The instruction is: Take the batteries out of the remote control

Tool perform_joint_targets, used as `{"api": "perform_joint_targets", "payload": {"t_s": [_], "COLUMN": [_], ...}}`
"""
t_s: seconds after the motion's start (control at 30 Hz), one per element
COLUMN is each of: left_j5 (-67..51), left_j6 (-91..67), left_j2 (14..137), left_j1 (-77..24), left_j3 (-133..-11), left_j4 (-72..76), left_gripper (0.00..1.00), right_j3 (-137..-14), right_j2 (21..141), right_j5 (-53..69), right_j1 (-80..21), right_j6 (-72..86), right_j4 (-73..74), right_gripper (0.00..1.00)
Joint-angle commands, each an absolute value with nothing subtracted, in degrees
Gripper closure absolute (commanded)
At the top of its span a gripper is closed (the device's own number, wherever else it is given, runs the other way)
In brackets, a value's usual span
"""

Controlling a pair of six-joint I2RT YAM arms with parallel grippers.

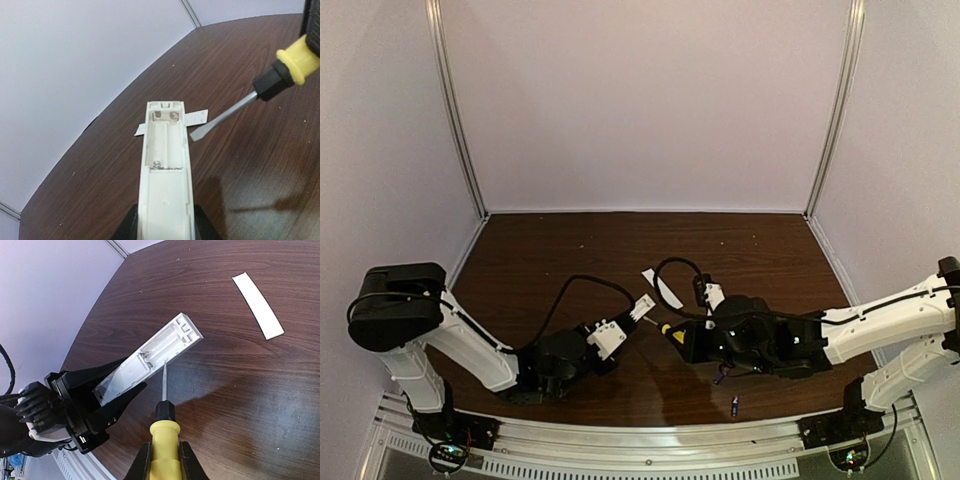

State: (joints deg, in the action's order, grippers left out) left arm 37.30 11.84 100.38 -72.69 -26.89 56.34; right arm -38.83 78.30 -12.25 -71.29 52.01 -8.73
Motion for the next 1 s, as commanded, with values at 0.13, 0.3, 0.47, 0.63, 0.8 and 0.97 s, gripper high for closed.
{"api": "perform_joint_targets", "payload": {"t_s": [0.13,0.3,0.47,0.63,0.8,0.97], "left_j5": [40.2,41.2,41.4,41.2,39.9,39.4], "left_j6": [7.5,5.6,2.4,0.2,-3.0,-3.5], "left_j2": [96.3,94.8,93.2,91.6,90.5,90.4], "left_j1": [-70.7,-69.8,-68.3,-66.8,-65.6,-65.4], "left_j3": [-26.8,-26.5,-26.1,-25.2,-24.6,-24.5], "left_j4": [56.9,55.1,52.8,51.5,50.4,50.1], "left_gripper": [1.00,1.00,1.00,1.00,1.00,1.00], "right_j3": [-39.1,-38.0,-36.2,-34.5,-31.8,-30.2], "right_j2": [72.1,68.4,66.5,66.4,67.9,71.2], "right_j5": [-18.6,-25.6,-31.8,-38.1,-40.5,-39.4], "right_j1": [-72.1,-72.1,-72.1,-71.9,-70.4,-67.8], "right_j6": [50.6,51.2,51.5,51.5,45.4,41.5], "right_j4": [-0.6,5.0,7.0,8.1,2.2,-3.6], "right_gripper": [1.00,1.00,1.00,1.00,1.00,1.00]}}
